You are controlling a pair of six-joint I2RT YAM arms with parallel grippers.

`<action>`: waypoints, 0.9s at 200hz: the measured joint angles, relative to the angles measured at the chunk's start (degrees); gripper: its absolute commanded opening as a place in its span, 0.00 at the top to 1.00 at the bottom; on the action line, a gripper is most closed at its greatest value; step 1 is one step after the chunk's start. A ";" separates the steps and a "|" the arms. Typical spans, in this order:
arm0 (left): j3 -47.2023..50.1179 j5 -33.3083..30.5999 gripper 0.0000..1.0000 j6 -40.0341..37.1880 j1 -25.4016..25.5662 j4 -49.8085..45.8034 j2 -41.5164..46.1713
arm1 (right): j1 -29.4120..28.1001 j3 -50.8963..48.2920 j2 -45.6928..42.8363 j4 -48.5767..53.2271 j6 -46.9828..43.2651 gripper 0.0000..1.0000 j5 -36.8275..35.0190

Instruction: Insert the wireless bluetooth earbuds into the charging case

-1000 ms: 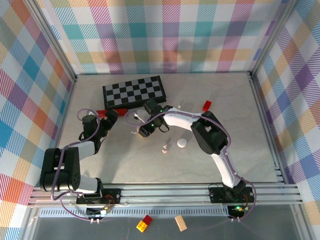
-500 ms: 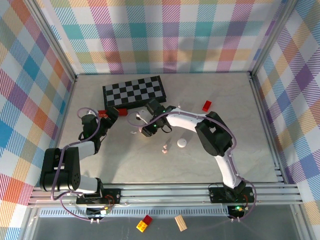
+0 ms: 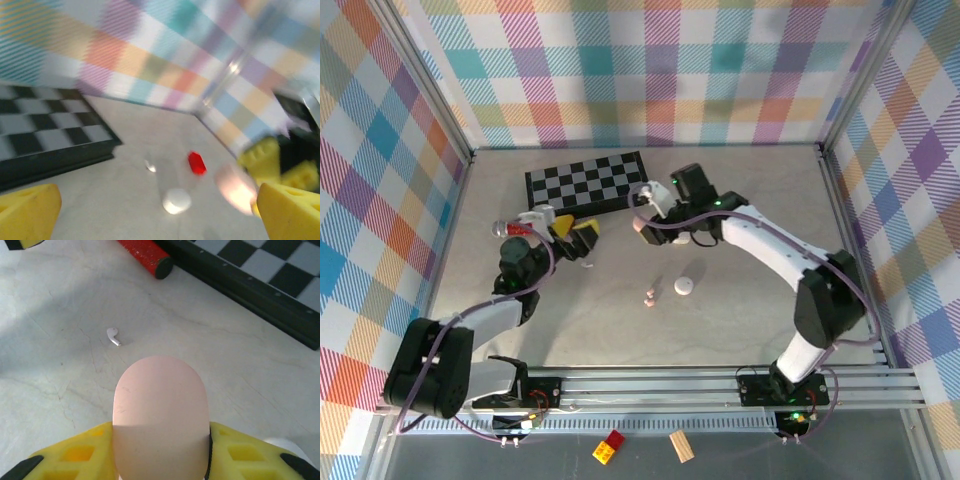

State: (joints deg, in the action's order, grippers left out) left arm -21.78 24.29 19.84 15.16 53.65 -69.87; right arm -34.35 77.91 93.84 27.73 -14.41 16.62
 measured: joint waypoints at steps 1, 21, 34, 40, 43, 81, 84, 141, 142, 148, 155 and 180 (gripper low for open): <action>-0.11 0.15 0.00 -0.52 0.26 -0.24 0.13 | 0.24 -0.13 -0.44 0.24 -0.07 0.60 0.15; -4.07 1.84 0.00 -10.47 6.78 -7.80 2.86 | 2.38 -1.01 -5.40 3.13 -0.76 0.60 2.69; -7.04 2.75 0.00 -15.63 9.90 -12.17 3.37 | 3.23 -1.01 -8.44 4.96 -1.57 0.60 4.74; -8.11 3.50 0.00 -17.44 10.91 -13.60 3.34 | 3.50 -1.01 -9.57 5.57 -1.84 0.60 5.66; -8.52 3.80 0.00 -18.29 11.34 -14.21 3.34 | 3.65 -0.98 -10.14 5.97 -2.05 0.60 6.14; -10.32 9.79 0.11 -24.68 14.21 -16.26 0.85 | 4.17 0.02 -14.82 12.09 -5.20 0.60 11.91; -10.38 10.23 0.11 -25.07 14.43 -16.33 0.46 | 4.17 0.22 -14.95 12.50 -5.51 0.60 12.33; -16.79 20.13 0.13 -29.38 17.94 -22.32 -3.41 | 4.17 3.15 -15.69 17.75 -8.94 0.60 21.59; -16.85 20.24 0.13 -29.35 17.97 -22.34 -3.43 | 4.17 3.15 -15.69 17.81 -9.03 0.60 21.73; -17.59 21.49 0.14 -29.53 18.12 -22.75 -3.54 | 4.17 3.21 -15.69 18.21 -9.38 0.60 22.82; -18.27 22.75 0.15 -29.55 18.18 -23.37 -3.69 | 4.17 3.23 -15.69 18.75 -10.08 0.60 24.02; -19.82 26.49 0.24 -29.77 18.71 -25.27 -4.61 | 4.17 3.54 -15.67 21.35 -11.98 0.60 26.75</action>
State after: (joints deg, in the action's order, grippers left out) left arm -41.60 50.78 -9.93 33.87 28.38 -74.48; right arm -30.17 81.45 78.17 49.08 -26.39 43.38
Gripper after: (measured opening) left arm 0.800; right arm 0.401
